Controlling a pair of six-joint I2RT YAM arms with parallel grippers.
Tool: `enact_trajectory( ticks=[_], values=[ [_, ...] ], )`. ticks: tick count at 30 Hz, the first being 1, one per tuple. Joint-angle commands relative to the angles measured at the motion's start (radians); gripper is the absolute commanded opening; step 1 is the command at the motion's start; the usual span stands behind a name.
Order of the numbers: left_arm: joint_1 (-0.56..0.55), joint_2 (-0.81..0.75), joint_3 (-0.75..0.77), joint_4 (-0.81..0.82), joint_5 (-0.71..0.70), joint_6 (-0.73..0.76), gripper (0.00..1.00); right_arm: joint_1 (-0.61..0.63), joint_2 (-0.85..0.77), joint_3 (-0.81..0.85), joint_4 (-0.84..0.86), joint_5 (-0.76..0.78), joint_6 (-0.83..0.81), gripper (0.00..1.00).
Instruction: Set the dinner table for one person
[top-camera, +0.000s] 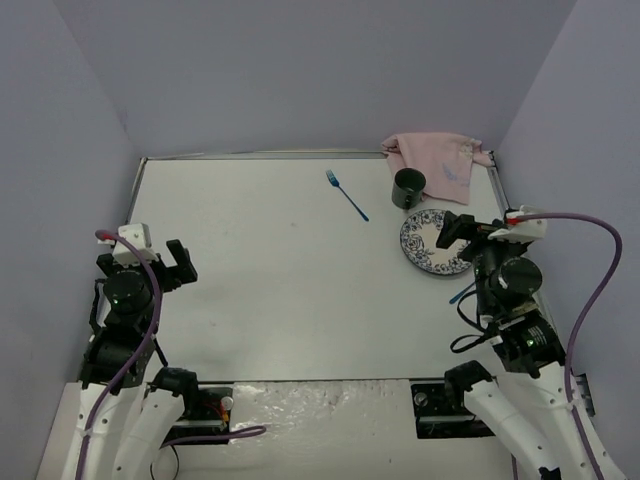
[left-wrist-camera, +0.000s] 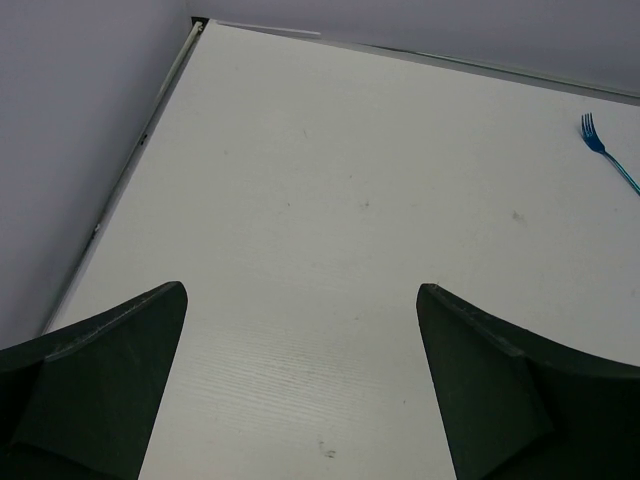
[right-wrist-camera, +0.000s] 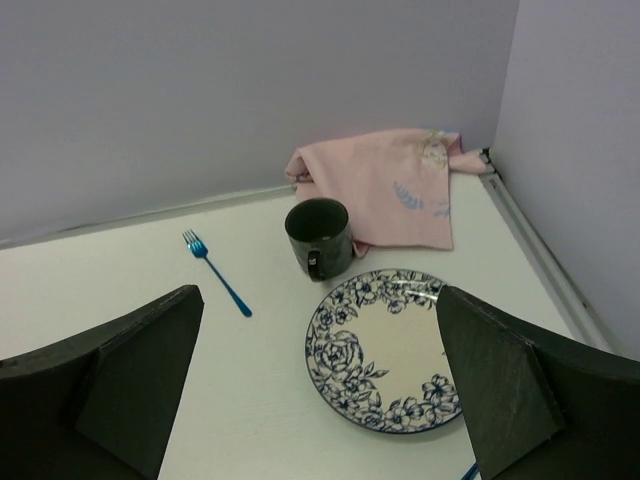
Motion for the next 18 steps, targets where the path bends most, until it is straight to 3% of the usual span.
enact_trajectory(
  ticks=[1,9,18],
  values=[
    [-0.004,0.044,0.029,0.078,0.014,-0.045,0.97,0.008,0.159,0.051,0.081,0.043,0.125,1.00],
    [-0.032,0.156,0.133,0.018,0.031,-0.076,0.97,-0.005,0.561,0.278,0.083,0.149,0.200,1.00],
    [-0.042,0.288,0.154,0.027,0.072,-0.095,0.97,-0.274,1.024,0.567,0.078,-0.014,0.265,1.00]
  ],
)
